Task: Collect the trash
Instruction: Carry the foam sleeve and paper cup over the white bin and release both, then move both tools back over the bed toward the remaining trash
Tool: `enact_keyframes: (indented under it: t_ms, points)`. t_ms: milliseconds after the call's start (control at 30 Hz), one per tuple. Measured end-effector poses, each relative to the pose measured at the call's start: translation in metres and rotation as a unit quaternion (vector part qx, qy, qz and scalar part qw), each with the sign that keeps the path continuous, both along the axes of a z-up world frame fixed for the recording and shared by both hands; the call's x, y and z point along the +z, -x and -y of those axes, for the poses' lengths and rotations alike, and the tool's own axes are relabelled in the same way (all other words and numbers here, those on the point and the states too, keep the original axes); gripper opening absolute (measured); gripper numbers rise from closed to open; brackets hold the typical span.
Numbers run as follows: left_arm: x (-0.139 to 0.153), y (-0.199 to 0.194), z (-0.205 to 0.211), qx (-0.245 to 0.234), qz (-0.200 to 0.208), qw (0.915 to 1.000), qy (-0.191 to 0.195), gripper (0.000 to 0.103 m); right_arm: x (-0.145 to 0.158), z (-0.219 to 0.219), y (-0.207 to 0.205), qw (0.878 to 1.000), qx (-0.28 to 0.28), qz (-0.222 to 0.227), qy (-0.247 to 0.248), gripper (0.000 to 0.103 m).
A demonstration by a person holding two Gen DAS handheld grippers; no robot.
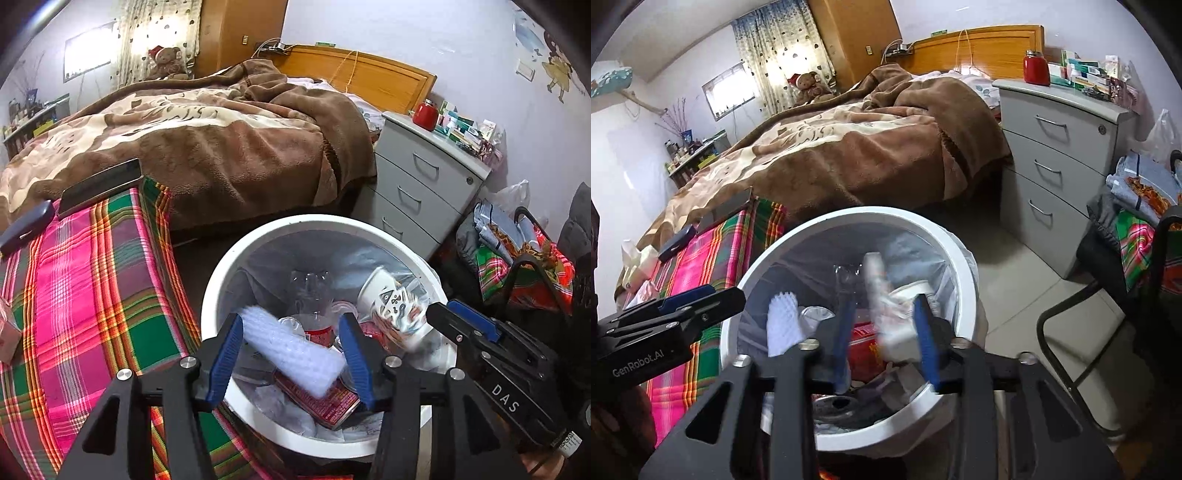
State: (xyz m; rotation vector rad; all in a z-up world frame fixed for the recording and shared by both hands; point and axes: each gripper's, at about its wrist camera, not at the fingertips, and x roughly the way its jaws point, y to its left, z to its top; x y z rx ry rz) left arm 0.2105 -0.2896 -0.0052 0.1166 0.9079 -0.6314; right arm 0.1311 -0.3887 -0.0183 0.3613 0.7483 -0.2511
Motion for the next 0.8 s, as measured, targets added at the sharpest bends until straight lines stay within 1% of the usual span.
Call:
enact_keyframes:
  t_ms: [33, 67, 100, 200, 267, 400, 600, 700, 800]
  points:
    - [0.001, 0.001, -0.002, 0.004, 0.003, 1.0, -0.002, 0.056, 0.001, -0.001, 0.0, 1.0, 0.002, 0.002, -0.001, 0.054]
    - [0.002, 0.002, -0.004, 0.005, 0.006, 1.0, -0.002, 0.059, 0.002, -0.002, 0.001, 1.0, 0.002, 0.004, -0.001, 0.054]
    - [0.003, 0.003, -0.006, 0.006, 0.007, 1.0, -0.001, 0.06, 0.002, -0.003, 0.001, 1.0, 0.002, 0.005, 0.0, 0.054]
    - [0.004, 0.005, -0.015, 0.014, 0.002, 0.9999, 0.01, 0.06, 0.004, -0.006, 0.001, 1.0, 0.006, 0.008, 0.0, 0.054]
    - [0.007, 0.008, -0.02, 0.018, 0.008, 0.9998, 0.01, 0.06, 0.005, -0.008, 0.001, 1.0, 0.007, 0.008, 0.001, 0.054]
    - [0.009, 0.011, -0.032, 0.028, 0.005, 0.9995, 0.014, 0.06, 0.007, -0.013, 0.002, 1.0, 0.009, 0.014, 0.0, 0.054]
    - [0.017, 0.02, -0.047, 0.037, 0.017, 0.999, 0.016, 0.06, 0.012, -0.025, 0.001, 1.0, 0.016, 0.018, 0.008, 0.054]
    - [0.02, 0.022, -0.058, 0.045, 0.018, 0.9985, 0.023, 0.06, 0.015, -0.032, 0.002, 0.999, 0.021, 0.023, 0.013, 0.054]
    - [0.026, 0.029, -0.068, 0.053, 0.036, 0.9977, 0.018, 0.06, 0.018, -0.039, 0.002, 0.999, 0.024, 0.029, 0.015, 0.054]
